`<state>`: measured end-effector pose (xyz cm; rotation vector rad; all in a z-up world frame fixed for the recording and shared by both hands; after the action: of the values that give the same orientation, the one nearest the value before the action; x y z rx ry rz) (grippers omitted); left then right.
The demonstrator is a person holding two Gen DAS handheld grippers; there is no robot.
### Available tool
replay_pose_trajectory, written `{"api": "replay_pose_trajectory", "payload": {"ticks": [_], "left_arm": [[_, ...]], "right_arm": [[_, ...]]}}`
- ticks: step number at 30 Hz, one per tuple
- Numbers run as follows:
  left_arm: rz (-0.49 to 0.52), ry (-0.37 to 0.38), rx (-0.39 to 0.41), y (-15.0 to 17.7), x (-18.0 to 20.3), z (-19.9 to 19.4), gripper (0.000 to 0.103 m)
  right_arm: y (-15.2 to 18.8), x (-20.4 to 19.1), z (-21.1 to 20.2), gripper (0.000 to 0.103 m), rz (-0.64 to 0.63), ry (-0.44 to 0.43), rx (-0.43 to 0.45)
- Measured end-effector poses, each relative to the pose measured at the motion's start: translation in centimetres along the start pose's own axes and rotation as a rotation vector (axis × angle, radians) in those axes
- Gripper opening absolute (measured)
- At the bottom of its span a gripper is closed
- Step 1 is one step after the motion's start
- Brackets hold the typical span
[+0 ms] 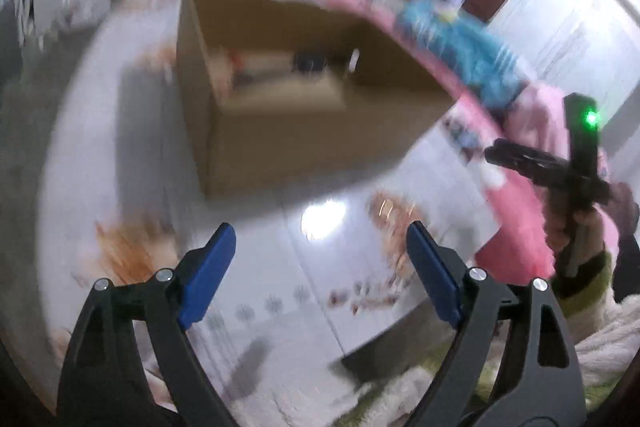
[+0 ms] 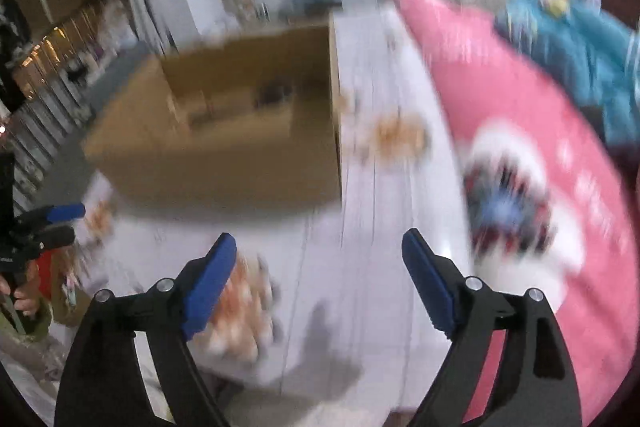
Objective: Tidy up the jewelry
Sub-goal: 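Move both grippers back from the box to the table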
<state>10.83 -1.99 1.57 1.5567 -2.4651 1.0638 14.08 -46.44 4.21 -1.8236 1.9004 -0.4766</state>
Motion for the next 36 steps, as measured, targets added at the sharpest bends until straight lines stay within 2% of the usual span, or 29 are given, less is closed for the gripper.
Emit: {"api": "replay_pose_trajectory", "payload": {"ticks": [3,4,6,8,10,11,12,14,19,24,28,32,36], "left_arm": [[0.050,-0.124,-0.018,1.0,0.6,3.0,0.083],[0.080,-0.165,-0.026,1.2,1.0,4.0,0.083],[0.104,-0.194,-0.035,1.5,1.4,5.0,0.083],[0.116,-0.229,-0.039,1.9,1.4,5.9,0.083],[0.164,-0.301,-0.021,2.2,1.6,6.6,0.084],[0.187,-0.324,-0.022,2.5,1.7,6.9,0.085],[0.219,-0.357,-0.012,2.6,2.1,7.1,0.091],[0.187,-0.345,-0.013,2.6,2.0,7.0,0.094],[0.199,-0.355,0.022,2.9,2.3,6.8,0.096],[0.195,-0.350,-0.017,3.0,1.6,6.6,0.096],[0.183,-0.358,-0.018,3.1,1.6,6.7,0.096],[0.164,-0.379,0.016,3.6,1.8,6.6,0.096],[0.190,-0.363,0.041,3.8,1.9,6.5,0.096]], "right_arm": [[1.9,0.1,2.8,0.083,0.000,0.149,-0.056],[2.3,0.1,3.5,0.083,0.000,0.172,-0.065],[3.1,0.4,4.5,0.083,0.015,0.217,-0.085],[3.8,0.5,5.1,0.088,0.023,0.225,-0.098],[4.4,0.5,5.3,0.090,0.001,0.256,-0.095],[4.6,0.3,5.5,0.092,-0.024,0.278,-0.090],[4.7,0.1,5.6,0.093,-0.043,0.292,-0.086],[5.0,-0.1,5.6,0.097,-0.048,0.300,-0.075],[5.5,0.2,5.3,0.097,-0.026,0.267,-0.076],[5.7,0.2,5.1,0.097,-0.023,0.268,-0.087],[6.0,0.3,5.0,0.097,-0.006,0.259,-0.078],[6.3,0.5,4.9,0.097,0.010,0.246,-0.062],[6.6,0.7,4.9,0.097,0.041,0.233,-0.048]]}}
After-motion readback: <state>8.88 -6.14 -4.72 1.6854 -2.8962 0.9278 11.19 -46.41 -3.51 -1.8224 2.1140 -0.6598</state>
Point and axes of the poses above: each gripper's, at about its wrist camera, not at the fingertips, and z roughly the way its jaws point, x to its right, y to its underside, the point moved 2 cm from there along z, roughly the way its jaws point, and after that the axes turned 1 degree about z, right-handed, at the moved point
